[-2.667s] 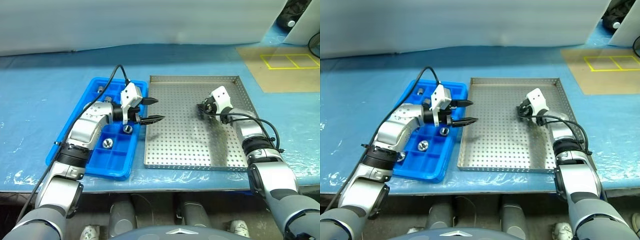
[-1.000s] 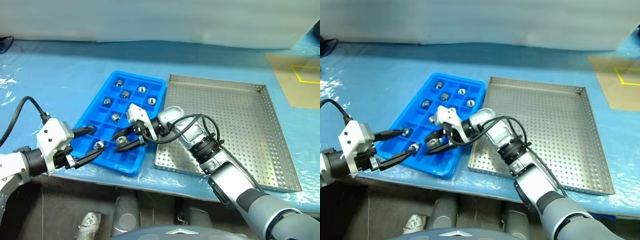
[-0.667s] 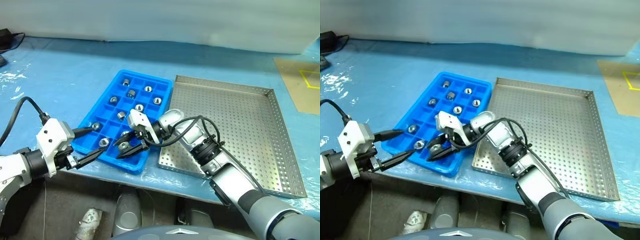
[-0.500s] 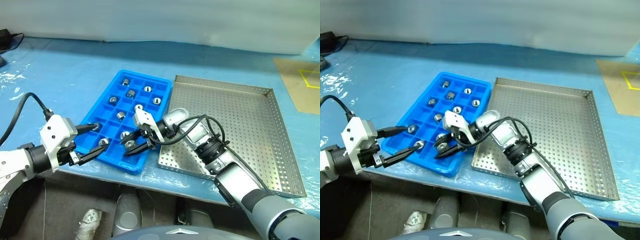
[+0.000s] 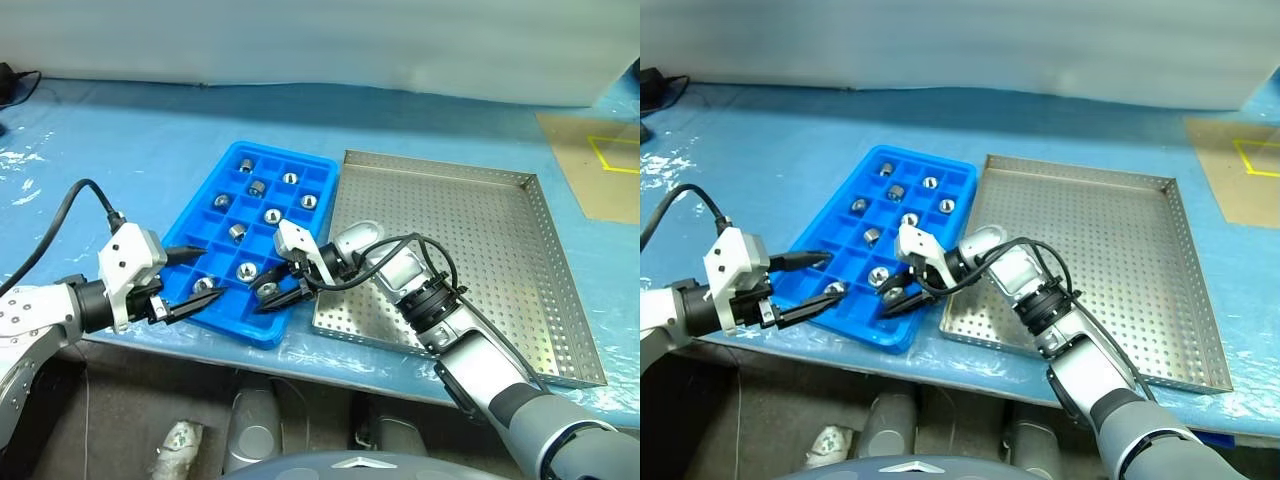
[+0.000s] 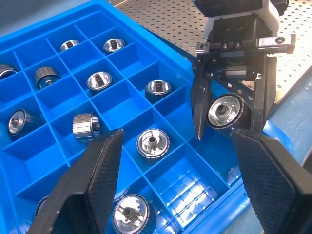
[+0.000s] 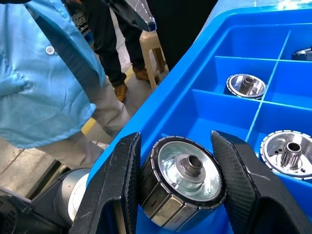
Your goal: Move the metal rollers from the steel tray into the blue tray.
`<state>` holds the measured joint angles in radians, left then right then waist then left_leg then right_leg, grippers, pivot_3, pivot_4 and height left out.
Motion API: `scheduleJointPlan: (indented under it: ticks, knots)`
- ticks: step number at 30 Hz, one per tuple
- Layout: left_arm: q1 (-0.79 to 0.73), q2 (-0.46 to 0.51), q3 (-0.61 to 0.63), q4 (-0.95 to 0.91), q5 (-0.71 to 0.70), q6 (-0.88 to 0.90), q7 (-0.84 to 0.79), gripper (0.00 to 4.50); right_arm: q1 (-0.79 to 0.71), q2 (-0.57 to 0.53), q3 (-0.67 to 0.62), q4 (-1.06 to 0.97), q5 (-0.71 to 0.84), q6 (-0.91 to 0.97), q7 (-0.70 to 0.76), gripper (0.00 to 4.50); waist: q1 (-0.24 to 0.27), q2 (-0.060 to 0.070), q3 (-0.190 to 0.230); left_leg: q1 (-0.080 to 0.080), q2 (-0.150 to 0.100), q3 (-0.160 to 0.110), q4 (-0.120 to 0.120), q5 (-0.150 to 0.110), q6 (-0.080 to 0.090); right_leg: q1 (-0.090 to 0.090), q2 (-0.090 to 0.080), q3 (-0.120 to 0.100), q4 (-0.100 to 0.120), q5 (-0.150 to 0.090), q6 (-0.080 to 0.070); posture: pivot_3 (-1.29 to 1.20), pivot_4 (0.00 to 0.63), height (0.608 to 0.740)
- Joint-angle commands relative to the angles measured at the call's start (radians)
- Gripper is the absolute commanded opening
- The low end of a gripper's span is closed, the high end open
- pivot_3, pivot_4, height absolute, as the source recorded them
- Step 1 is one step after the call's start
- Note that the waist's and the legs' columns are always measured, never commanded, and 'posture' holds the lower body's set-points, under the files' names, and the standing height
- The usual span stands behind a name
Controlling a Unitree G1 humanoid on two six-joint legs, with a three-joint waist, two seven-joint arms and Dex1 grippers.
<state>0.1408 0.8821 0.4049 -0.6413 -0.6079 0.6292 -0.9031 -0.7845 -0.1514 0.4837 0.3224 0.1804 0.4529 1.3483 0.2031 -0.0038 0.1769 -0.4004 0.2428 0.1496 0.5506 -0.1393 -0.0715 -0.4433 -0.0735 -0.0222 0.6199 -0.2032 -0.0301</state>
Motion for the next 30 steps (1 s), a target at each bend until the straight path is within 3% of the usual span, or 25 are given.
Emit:
scheduleJointPlan:
  ticks: [1,4,8,21,30]
  knots:
    - [-0.009,0.013,0.008,-0.008,0.000,-0.020,-0.003,3.70,-0.007,0.017,-0.022,-0.038,0.025,-0.020,-0.006,1.83,0.000,0.000,0.000,0.000,0.000,0.000,0.000,0.000,0.000,0.000,0.000,0.000,0.001,0.000,0.000,0.36,0.150,0.740]
    - [-0.011,0.012,0.005,-0.006,0.002,-0.022,-0.001,3.70,-0.008,0.023,-0.026,-0.031,0.026,-0.038,-0.007,1.83,0.000,0.000,0.000,0.000,0.000,0.000,0.001,0.000,0.000,0.000,0.000,0.000,0.001,0.000,0.000,0.36,0.150,0.740]
    - [-0.014,0.011,0.004,-0.004,0.003,-0.023,0.000,3.70,-0.018,0.026,-0.028,-0.017,0.020,-0.029,-0.023,3.15,0.000,0.000,0.000,0.000,0.000,-0.001,0.001,0.000,0.000,0.000,0.000,0.000,0.002,0.000,0.000,0.36,0.150,0.740]
    - [-0.091,0.000,-0.059,0.031,0.009,-0.034,0.005,3.70,-0.046,-0.009,-0.097,0.017,0.020,-0.085,-0.064,3.15,0.000,0.000,0.000,0.000,0.000,-0.001,0.004,0.000,0.000,0.001,0.000,0.000,0.003,0.000,0.000,0.30,0.150,0.740]
    - [-0.332,-0.076,-0.280,0.219,0.078,-0.111,-0.020,3.70,-0.026,-0.130,-0.306,0.037,0.018,-0.085,-0.266,3.15,-0.012,0.001,0.000,0.000,0.000,-0.001,0.013,0.000,0.000,0.003,-0.001,0.001,0.007,0.000,0.000,0.14,0.150,0.740]
